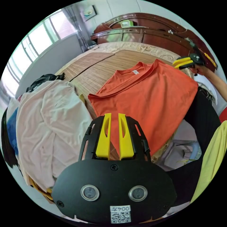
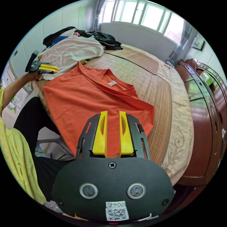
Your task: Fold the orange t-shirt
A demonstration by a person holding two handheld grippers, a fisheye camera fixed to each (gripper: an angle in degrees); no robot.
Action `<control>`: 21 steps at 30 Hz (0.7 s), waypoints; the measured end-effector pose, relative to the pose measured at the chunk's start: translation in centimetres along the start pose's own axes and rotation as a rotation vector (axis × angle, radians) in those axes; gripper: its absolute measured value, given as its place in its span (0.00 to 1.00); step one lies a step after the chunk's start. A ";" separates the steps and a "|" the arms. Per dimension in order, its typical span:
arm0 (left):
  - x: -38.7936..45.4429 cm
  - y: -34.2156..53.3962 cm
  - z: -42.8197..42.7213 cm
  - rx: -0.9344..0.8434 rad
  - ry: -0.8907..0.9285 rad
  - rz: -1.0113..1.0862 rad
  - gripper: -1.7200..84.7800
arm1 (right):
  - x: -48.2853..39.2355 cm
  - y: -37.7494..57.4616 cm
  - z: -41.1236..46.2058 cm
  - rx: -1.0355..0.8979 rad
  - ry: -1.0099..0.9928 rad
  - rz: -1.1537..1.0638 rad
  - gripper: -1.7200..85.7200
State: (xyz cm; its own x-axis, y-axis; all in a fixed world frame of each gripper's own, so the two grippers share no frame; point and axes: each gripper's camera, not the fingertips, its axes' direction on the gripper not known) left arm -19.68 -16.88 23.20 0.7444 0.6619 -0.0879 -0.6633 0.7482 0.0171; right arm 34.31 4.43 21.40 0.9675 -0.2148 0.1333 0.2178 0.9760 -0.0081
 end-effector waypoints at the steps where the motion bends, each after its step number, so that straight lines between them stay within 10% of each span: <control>1: -0.5 -1.6 1.4 -0.049 0.019 0.034 0.05 | 0.7 -1.4 1.2 -0.030 -0.046 -0.019 0.11; 9: -5.3 -10.2 8.0 -0.203 0.191 0.094 0.05 | 5.7 -7.9 10.3 -0.280 -0.234 -0.058 0.07; 21: -12.8 -14.6 10.8 -0.051 0.014 -0.245 0.06 | 13.2 -11.0 13.2 -0.068 -0.190 0.152 0.10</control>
State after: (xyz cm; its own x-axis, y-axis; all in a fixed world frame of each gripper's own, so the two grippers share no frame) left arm -18.64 -35.77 34.79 0.8826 0.4601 -0.0969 -0.4664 0.8827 -0.0571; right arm 43.00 -8.60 36.35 0.9496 -0.0484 0.3097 0.0857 0.9904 -0.1080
